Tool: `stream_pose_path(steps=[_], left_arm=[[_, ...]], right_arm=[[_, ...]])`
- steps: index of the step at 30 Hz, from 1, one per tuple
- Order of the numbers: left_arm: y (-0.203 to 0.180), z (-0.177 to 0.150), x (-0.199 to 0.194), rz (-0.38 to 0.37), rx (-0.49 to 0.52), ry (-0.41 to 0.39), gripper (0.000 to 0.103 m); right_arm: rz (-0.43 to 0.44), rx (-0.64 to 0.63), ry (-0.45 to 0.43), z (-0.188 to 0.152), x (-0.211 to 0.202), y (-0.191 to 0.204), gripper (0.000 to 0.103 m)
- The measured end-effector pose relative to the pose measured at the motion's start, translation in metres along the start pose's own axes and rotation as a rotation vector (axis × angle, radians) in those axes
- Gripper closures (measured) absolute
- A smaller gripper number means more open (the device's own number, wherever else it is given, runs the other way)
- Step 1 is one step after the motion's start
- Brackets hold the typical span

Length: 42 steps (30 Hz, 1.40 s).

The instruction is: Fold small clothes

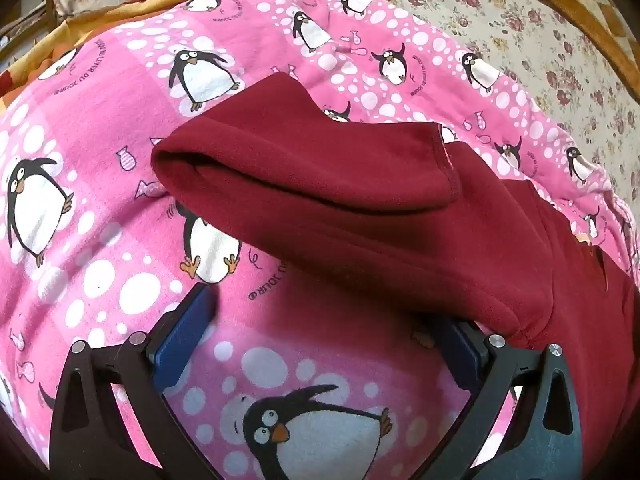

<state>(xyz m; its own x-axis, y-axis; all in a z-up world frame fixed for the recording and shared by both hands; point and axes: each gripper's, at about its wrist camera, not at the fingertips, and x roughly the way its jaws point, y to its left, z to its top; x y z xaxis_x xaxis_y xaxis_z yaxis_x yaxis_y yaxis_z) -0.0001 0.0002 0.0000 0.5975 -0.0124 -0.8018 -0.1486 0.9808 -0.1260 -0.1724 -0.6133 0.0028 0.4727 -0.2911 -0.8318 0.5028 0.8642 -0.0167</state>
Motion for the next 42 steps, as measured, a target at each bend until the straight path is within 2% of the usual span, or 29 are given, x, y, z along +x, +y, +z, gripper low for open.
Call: stream_pose_path(steps=[6,9,13,17,21,26,31,32,37,42], left_arm=[[0.004,0.002,-0.002,-0.026,-0.013,0.013,0.0],[0.003,-0.002,-0.011,-0.05,0.056,0.052,0.0],[-0.003,-0.011,-0.021,-0.034,0.125,0.087,0.0],[-0.013,-0.022,-0.039,-0.032,0.13,0.09,0.001],[-0.027,-0.032,-0.061,-0.078,0.141,0.075,0.001],[-0.058,-0.042,-0.087,-0.108,0.208,0.044,0.001],[-0.083,-0.048,-0.102,-0.138,0.254,0.028,0.001],[-0.085,-0.049,-0.104,-0.141,0.264,0.021,0.001],[-0.1,-0.059,-0.115,-0.14,0.334,0.005,0.001],[-0.107,-0.063,-0.124,-0.153,0.35,-0.009,0.001]], right_arm=[[-0.001,0.0,0.0,0.0,0.0,0.0,0.0],[0.0,0.002,-0.002,0.0,0.0,0.0,0.0],[0.0,0.001,0.0,0.0,0.0,0.0,0.0],[-0.003,-0.009,0.014,0.003,0.0,0.0,0.0],[0.065,-0.022,0.033,-0.003,-0.023,0.002,0.0],[0.106,-0.058,0.028,-0.024,-0.08,0.021,0.0],[0.2,-0.116,0.029,-0.039,-0.127,0.051,0.0],[0.242,-0.13,0.043,-0.045,-0.136,0.06,0.0],[0.343,-0.176,0.051,-0.065,-0.166,0.095,0.0],[0.383,-0.211,0.048,-0.069,-0.174,0.128,0.0]])
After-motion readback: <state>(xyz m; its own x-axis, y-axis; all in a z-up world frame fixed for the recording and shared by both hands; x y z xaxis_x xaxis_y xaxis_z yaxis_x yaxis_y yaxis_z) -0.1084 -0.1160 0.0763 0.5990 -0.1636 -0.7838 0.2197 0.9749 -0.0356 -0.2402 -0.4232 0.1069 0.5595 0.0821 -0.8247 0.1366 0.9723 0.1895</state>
